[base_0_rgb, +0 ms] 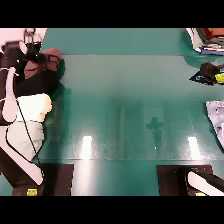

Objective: Fold the shirts.

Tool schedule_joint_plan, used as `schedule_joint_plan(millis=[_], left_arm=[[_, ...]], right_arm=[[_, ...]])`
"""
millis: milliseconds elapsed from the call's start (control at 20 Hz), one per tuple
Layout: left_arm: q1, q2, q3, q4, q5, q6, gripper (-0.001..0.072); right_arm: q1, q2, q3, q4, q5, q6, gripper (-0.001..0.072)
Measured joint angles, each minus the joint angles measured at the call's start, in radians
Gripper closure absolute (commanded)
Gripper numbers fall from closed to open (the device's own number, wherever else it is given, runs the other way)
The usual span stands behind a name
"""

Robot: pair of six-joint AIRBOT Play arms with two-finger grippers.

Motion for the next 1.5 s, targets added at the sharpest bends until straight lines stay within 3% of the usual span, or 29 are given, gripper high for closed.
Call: schedule_joint_plan(millis=[450,700,1000,1050,1100,1300,1500], left_arm=[[-0.169,0.491,0.060,-0.063,0.052,-0.035,0.0685],[-0.367,0.695,0.047,-0.064,-0.078,-0.029,0.0684],[-0.687,0.731,-0.212,-0.103,-0.233,-0.096,0.0676],[-0.737,0.724,-0.280,-0.131,-0.238,-0.102,0.0472],[-0.780,0.715,-0.344,-0.166,-0.235,-0.108,0.0161],[-0.886,0.683,-0.542,-0.243,-0.212,-0.117,0.0176],[-0.799,0.697,-0.587,-0.187,-0.219,-0.122,0.0176]], right_arm=[[0.000,0.000,0.116,0.057,-0.176,-0.005,0.0693],[0.000,0.000,0.277,0.067,-0.198,-0.021,0.0693],[0.000,0.001,0.410,0.070,-0.111,-0.026,0.0693],[0.000,0.001,0.422,0.070,-0.092,-0.026,0.0693],[0.000,0.003,0.428,0.070,-0.077,-0.027,0.0693],[0.000,0.034,0.405,0.070,-0.045,-0.027,0.0693],[0.000,0.085,0.337,0.070,-0.036,-0.027,0.0693]])
